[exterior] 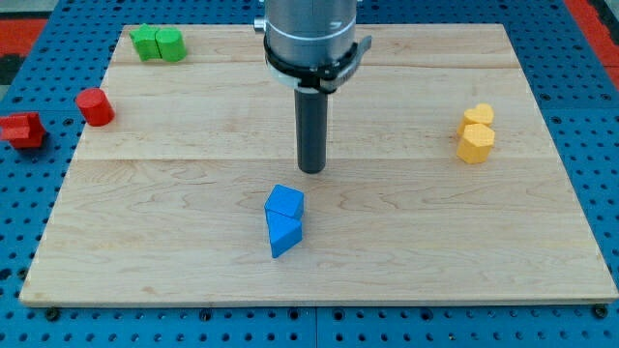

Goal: Push the blue blocks a little bit down

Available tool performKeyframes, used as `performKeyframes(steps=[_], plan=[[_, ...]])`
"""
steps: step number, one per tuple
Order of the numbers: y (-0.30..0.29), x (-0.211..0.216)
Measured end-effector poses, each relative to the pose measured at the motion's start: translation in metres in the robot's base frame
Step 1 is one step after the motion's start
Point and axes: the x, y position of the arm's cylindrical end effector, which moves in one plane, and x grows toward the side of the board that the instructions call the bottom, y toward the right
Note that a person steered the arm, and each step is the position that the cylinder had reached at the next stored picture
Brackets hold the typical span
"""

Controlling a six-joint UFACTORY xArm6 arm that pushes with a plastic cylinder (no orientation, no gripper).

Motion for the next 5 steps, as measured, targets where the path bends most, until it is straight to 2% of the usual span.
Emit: performKeyframes(steps=[2, 3, 4, 5], plan=[[-0.022, 0.029], [-0.022, 0.030], [-0.019, 0.025], [0.019, 0.000]])
